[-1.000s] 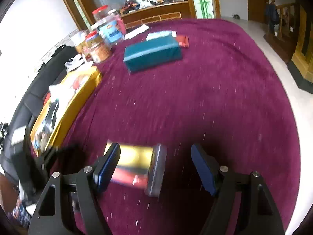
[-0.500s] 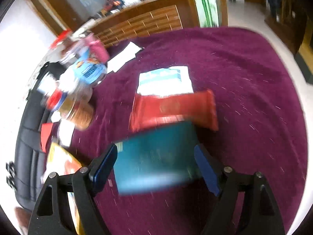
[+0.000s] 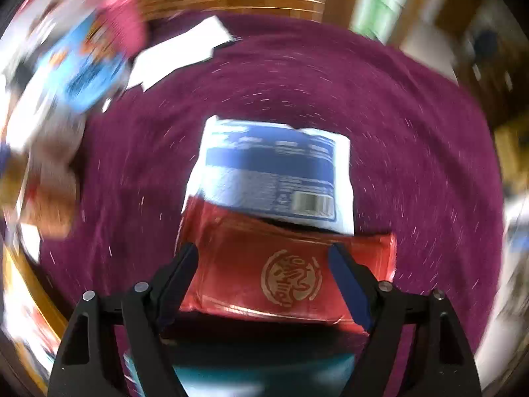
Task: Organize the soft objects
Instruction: 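Grasp the red packet with the gold emblem with the right gripper, then lift the red packet with the right gripper while the left reaches the striped packet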
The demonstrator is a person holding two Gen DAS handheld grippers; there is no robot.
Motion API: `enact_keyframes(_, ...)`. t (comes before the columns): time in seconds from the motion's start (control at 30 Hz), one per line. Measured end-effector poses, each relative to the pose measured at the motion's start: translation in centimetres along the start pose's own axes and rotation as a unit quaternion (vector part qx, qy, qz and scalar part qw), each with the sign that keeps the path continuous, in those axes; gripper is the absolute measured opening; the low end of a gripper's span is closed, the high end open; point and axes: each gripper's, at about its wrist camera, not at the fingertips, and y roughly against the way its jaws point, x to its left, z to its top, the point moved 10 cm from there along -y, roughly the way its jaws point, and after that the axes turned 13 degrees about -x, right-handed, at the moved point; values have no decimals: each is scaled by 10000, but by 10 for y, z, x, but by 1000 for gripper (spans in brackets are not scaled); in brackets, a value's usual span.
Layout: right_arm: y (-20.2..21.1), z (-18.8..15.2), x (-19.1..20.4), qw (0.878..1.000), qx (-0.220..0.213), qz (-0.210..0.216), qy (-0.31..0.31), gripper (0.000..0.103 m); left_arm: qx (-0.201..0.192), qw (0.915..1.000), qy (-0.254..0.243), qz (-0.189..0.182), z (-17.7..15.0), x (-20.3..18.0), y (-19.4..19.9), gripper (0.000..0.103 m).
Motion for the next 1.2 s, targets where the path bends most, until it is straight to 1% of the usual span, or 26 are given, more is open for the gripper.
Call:
enact_keyframes(0.07,2,-3,10,9985,38,50,552,81,-4,10000,9,-7,0,0,0,102)
enact_keyframes(0.1,3,-5,17,9962,62,120,857,86,-7,10000,12,-9,0,0,0,102)
enact_keyframes(0.13,2,-7,18,9941,75,83,1077,89,-10,10000,15,-10,1,-2,2,102)
enact_keyframes(0.17,-2,-11,19,9900,142,-49,1405,94,-12,10000,17,-9,1,-2,2,102)
enact_keyframes(0.2,-6,-18,18,9866,272,-137,1604,102,-12,10000,21,-11,3,-2,2,102)
enact_keyframes(0.23,-10,-24,17,9846,373,-168,1700,103,-11,10000,22,-13,2,-2,2,102)
enact_keyframes(0.3,-15,-28,11,9839,343,-194,1743,102,-14,10000,18,-12,1,-4,4,102)
enact_keyframes(0.33,-14,-30,8,9860,343,-131,1624,101,-11,10000,10,-11,1,-4,4,102)
enact_keyframes(0.37,-13,-32,0,9901,370,-48,1351,97,-9,10000,7,-11,1,-4,4,102)
enact_keyframes(0.43,-9,-35,-13,9930,360,-77,1126,90,-12,10000,19,-21,1,-3,6,102)
enact_keyframes(0.5,2,-40,-37,9960,306,-171,826,73,-15,10000,47,-43,3,0,6,102)
enact_keyframes(0.57,11,-46,-64,9975,269,-374,536,63,-20,9999,89,-73,4,1,6,102)
enact_keyframes(0.6,19,-52,-83,9976,267,-529,350,60,-22,9999,110,-89,4,1,6,102)
enact_keyframes(0.63,24,-59,-97,9975,284,-609,217,59,-24,9999,122,-96,5,2,5,102)
enact_keyframes(0.67,31,-70,-112,9973,318,-655,74,55,-24,9999,127,-102,5,3,6,102)
enact_keyframes(0.7,39,-85,-126,9971,373,-660,-76,51,-24,9999,128,-105,5,3,6,102)
enact_keyframes(0.73,46,-104,-138,9969,486,-560,-278,49,-23,9999,126,-107,5,3,6,102)
enact_keyframes(0.8,55,-142,-149,9948,728,-318,-645,49,-26,9998,141,-124,5,3,5,102)
enact_keyframes(0.83,65,-152,-151,9957,573,-209,-692,49,-28,9997,166,-149,6,3,6,102)
enact_keyframes(0.93,97,-205,-148,9968,601,-1,-534,50,-33,9996,210,-185,5,3,7,102)
enact_keyframes(0.97,111,-226,-140,9971,662,155,-342,51,-33,9996,203,-173,5,2,7,102)
enact_keyframes(1.03,127,-247,-132,9963,707,407,-270,52,-37,9997,199,-139,4,2,6,102)
enact_keyframes(1.07,136,-252,-137,9966,602,362,-429,56,-46,9997,196,-116,4,2,6,102)
enact_keyframes(1.1,146,-251,-145,9957,369,348,-775,63,-52,9998,179,-90,4,2,7,102)
enact_keyframes(1.17,158,-239,-157,9878,-147,488,-1471,68,-56,9999,86,-17,2,1,6,102)
enact_keyframes(1.2,161,-231,-163,9836,-343,484,-1701,68,-55,10000,28,22,1,1,7,102)
